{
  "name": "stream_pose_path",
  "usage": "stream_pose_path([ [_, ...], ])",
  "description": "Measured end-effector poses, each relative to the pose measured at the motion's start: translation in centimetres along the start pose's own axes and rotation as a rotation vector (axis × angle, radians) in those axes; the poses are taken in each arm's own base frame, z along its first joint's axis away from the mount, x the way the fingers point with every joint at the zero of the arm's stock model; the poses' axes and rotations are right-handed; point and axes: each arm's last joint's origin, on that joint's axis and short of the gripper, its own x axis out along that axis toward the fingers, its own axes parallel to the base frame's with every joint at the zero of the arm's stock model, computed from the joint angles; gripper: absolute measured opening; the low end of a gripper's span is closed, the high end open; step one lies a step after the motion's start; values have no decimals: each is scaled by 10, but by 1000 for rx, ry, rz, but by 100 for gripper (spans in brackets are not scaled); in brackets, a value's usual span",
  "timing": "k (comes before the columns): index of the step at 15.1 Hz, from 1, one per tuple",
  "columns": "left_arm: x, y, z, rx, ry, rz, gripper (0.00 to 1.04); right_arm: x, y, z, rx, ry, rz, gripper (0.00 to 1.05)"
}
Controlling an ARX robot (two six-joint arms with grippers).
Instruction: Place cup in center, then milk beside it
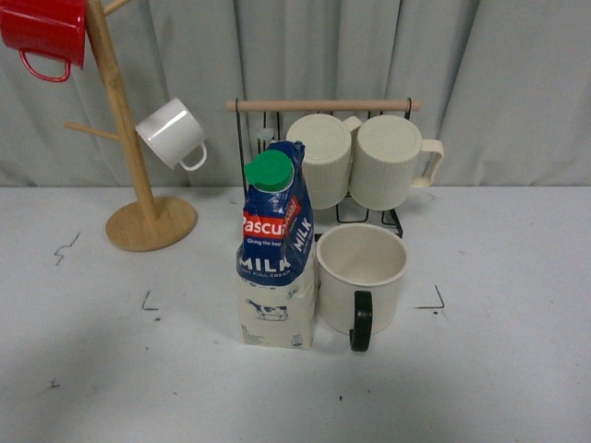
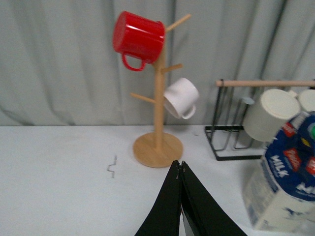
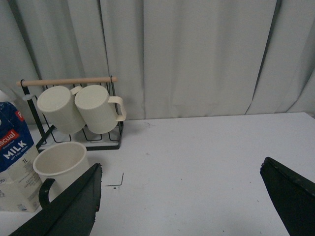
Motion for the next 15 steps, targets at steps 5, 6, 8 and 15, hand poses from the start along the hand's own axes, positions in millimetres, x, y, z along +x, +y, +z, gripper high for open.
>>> stream_pose_path([
  [5, -12, 6, -11, 0, 4, 15, 2, 0, 0, 0, 0, 0, 0, 98],
  [6, -14, 6, -9, 0, -10, 14, 2, 0, 0, 0, 0, 0, 0, 98],
  [8, -22, 6, -8, 0, -17, 14, 2, 0, 0, 0, 0, 0, 0, 98],
  [15, -33, 6, -8, 0, -21, 14, 2, 0, 0, 0, 0, 0, 0, 98],
])
